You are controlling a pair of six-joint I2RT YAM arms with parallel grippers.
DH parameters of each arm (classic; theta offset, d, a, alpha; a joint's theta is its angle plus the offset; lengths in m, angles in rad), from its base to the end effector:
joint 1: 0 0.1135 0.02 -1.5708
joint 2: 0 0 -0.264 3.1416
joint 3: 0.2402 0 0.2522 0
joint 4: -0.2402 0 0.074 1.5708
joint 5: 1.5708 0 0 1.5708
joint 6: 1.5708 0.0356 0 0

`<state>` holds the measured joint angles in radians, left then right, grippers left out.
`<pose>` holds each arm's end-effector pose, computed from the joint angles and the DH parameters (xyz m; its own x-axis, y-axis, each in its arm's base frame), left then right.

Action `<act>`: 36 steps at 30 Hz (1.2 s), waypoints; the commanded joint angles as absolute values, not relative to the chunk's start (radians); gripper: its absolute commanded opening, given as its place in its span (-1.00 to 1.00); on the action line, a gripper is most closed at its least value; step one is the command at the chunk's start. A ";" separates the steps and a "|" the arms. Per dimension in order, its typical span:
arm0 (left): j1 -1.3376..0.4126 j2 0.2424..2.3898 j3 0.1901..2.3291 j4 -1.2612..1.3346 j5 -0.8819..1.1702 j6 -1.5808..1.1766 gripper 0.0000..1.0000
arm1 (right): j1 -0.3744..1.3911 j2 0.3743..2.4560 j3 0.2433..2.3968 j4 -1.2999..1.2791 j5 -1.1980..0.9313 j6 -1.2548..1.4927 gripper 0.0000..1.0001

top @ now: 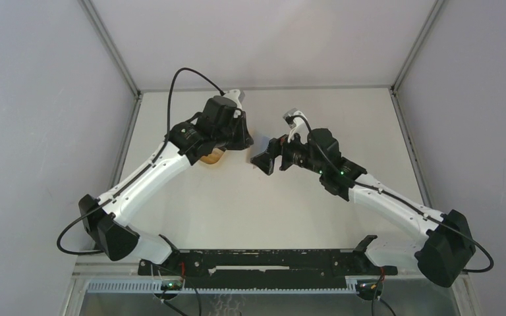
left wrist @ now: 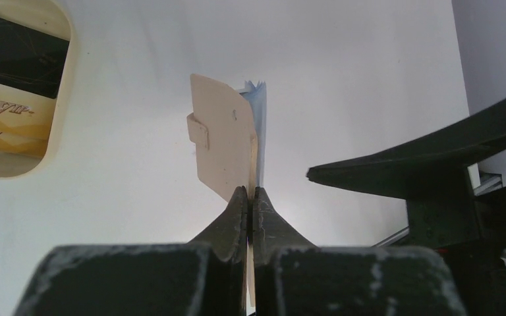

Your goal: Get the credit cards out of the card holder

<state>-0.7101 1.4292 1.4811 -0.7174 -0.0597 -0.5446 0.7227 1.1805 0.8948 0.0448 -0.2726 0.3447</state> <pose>0.2368 -0.2008 0.3798 -0.7192 -0.0637 -0.6919 0.2836 0.8821 -0.3760 0.2012 0.1902 0.3203 -0.4499 0.0371 -0.8923 -0.7236 0.5704 0.3886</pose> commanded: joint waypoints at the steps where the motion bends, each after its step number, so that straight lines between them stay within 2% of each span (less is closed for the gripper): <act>1: -0.718 1.419 1.543 -0.662 -0.051 -0.573 -1.00 | 0.733 1.224 0.908 0.124 -0.244 0.362 0.99; 16: -0.719 1.362 1.503 -0.648 0.067 -0.571 -1.00 | 0.698 1.328 0.913 0.142 -0.200 0.361 0.99; 36: -0.709 1.317 1.499 -0.676 0.074 -0.561 -1.00 | 0.584 1.374 0.865 0.078 -0.129 0.361 0.99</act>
<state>-0.7059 1.3701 1.4811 -0.7063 0.0395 -0.5526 0.5892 1.3624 0.8684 0.0967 -0.1955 0.3630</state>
